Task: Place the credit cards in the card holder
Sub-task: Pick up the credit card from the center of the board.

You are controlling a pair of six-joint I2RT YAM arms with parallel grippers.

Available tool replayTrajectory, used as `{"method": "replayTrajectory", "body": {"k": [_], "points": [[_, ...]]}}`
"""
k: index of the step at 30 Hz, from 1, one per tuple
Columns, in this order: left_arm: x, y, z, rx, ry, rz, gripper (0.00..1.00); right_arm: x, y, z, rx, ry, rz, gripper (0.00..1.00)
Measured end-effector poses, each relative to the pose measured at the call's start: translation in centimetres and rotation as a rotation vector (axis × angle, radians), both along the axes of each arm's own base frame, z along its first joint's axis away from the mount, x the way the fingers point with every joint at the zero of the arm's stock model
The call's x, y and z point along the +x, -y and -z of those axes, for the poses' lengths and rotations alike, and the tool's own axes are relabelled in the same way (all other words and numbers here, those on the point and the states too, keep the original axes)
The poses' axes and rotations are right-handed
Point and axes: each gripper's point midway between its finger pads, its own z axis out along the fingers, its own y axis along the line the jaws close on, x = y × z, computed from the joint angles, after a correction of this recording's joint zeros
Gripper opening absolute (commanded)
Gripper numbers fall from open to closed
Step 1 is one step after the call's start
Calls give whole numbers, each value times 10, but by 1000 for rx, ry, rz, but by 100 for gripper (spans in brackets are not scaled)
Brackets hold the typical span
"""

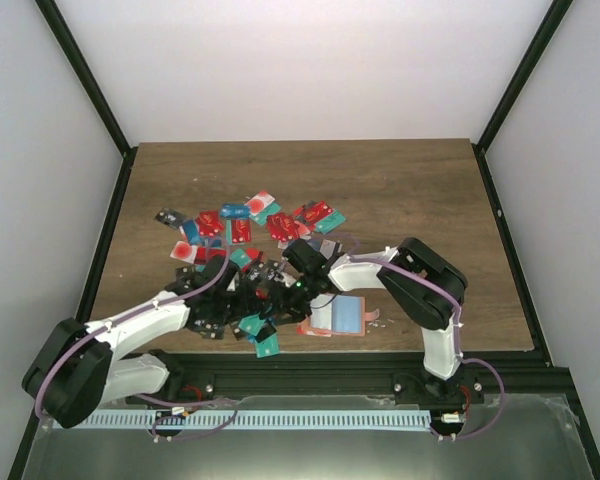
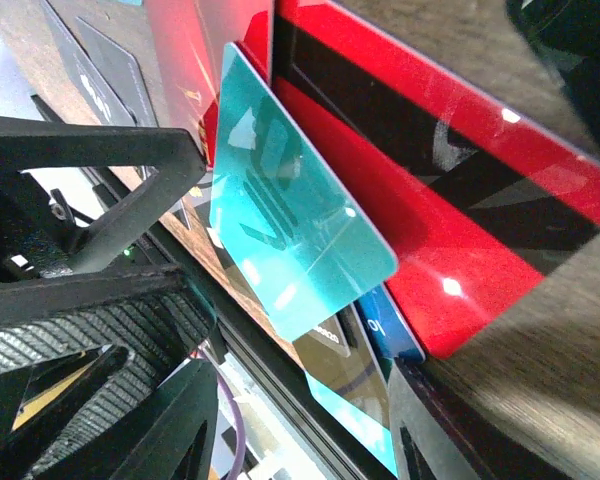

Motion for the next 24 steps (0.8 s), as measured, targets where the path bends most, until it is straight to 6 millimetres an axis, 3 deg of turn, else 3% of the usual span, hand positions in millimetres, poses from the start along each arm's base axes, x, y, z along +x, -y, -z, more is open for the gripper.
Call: {"method": "replayTrajectory", "body": {"k": [7,16,22,24], "points": [[-5,10,-2,-115,5,-26,61,-6,1,1,34,-17,-15,45],[-13,19,-5,-233,0,-34,56,-10,2,7,30,-37,-18,22],[-33,33,-16,-333,-49,39,56,2,-4,12,45,30,-2,1],[-40,38,-21,-362,-63,70,56,4,-8,9,67,47,-5,1]]}}
